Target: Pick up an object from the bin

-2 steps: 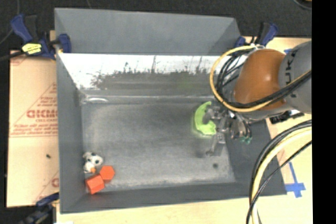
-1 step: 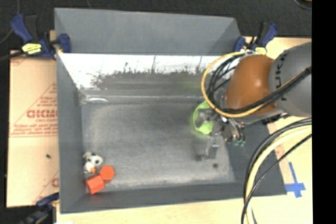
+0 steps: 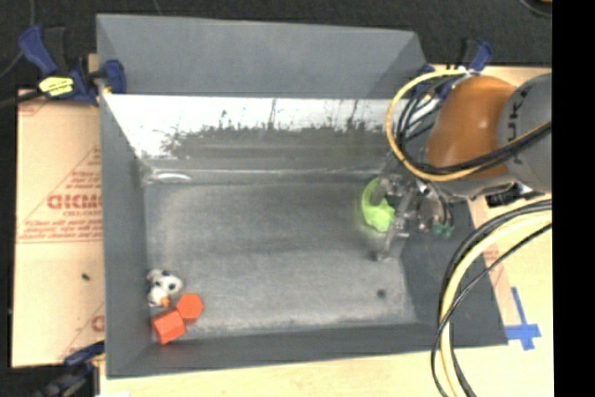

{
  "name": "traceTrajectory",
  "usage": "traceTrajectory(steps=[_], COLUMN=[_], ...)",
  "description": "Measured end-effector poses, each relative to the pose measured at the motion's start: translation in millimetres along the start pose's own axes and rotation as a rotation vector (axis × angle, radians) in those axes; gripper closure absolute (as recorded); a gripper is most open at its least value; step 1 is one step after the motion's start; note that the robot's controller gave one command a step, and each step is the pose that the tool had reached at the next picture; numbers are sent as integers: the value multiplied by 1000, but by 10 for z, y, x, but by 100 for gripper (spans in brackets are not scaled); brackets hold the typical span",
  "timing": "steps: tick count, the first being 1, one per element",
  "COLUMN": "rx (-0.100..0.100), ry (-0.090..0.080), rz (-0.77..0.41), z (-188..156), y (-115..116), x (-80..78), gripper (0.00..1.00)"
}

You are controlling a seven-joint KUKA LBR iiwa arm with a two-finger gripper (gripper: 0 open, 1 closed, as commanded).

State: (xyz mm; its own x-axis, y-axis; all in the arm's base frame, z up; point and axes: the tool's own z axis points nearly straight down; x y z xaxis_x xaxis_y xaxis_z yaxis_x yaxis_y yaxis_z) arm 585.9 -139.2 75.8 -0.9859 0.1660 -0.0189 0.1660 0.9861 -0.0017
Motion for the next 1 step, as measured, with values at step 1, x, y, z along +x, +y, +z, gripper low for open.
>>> traceTrajectory(steps=[1], rx=[-1], ry=[0], rz=[-13], z=[-1], y=[572], x=[51], gripper=[100])
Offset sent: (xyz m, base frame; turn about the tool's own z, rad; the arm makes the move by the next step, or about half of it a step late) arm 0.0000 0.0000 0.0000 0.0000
